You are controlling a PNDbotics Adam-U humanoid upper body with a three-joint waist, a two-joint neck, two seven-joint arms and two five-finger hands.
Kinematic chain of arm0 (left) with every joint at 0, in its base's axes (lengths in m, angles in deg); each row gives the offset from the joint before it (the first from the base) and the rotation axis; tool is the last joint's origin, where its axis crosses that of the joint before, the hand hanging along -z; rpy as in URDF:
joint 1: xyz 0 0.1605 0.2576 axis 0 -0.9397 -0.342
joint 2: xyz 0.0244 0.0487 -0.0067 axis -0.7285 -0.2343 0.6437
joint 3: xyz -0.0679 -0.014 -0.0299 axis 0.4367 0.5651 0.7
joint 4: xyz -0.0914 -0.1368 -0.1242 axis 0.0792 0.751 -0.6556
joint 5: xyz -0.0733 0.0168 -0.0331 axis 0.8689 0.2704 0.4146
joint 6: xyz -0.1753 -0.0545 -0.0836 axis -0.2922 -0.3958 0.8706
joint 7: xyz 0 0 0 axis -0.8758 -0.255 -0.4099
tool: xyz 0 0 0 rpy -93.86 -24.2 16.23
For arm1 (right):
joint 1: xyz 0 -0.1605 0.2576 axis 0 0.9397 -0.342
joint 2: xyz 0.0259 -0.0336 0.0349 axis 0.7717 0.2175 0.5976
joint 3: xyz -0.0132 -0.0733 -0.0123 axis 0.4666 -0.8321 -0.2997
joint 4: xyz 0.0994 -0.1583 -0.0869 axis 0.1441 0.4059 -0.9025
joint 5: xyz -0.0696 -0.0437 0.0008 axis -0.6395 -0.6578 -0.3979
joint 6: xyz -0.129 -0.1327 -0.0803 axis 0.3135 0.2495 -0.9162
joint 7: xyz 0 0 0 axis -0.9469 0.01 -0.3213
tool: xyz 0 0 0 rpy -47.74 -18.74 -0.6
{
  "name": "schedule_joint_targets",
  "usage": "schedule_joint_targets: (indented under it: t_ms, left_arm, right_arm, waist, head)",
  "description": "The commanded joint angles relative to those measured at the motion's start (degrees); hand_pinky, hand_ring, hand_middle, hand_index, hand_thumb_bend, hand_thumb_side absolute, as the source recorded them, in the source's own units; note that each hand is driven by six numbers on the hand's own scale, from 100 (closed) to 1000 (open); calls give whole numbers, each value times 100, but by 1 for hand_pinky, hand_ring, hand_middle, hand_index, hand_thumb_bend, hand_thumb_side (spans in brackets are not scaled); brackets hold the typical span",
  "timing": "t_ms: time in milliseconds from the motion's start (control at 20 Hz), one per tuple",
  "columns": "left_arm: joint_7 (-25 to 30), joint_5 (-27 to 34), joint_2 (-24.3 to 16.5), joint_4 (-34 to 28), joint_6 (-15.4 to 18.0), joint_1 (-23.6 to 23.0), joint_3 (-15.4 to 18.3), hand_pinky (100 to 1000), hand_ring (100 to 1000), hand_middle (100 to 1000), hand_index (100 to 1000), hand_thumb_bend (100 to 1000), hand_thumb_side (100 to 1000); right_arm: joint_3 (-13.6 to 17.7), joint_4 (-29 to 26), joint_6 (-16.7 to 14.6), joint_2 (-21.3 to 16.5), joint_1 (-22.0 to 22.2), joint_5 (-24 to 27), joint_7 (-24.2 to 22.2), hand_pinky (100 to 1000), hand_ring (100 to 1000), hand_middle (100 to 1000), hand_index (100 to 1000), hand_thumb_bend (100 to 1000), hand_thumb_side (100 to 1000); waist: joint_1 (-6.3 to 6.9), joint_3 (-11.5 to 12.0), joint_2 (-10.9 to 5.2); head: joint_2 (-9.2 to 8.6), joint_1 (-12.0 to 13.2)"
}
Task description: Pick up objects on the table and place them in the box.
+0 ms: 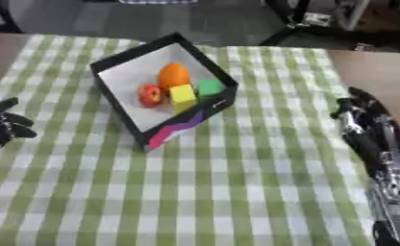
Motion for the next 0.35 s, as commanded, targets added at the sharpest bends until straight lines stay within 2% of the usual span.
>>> schedule_joint_targets:
  t_ms: [50,350]
  left_arm:
    - [1,46,-26,-45,12,21,-24,684,546,564,909,102,1000]
    - [-43,98,-23,-8,-20,-20,-60,683,544,562,905,100,1000]
  right_arm:
    - [61,-109,-4,-32,-32,50,167,795,588,648,854,100,435]
    - [31,-114,20,-2,-28,15,324,792,579,631,848,100,434]
  waist:
    - [10,2,-100]
    - [11,13,-120]
  head:
    - [-11,-16]
    - [-11,-42]
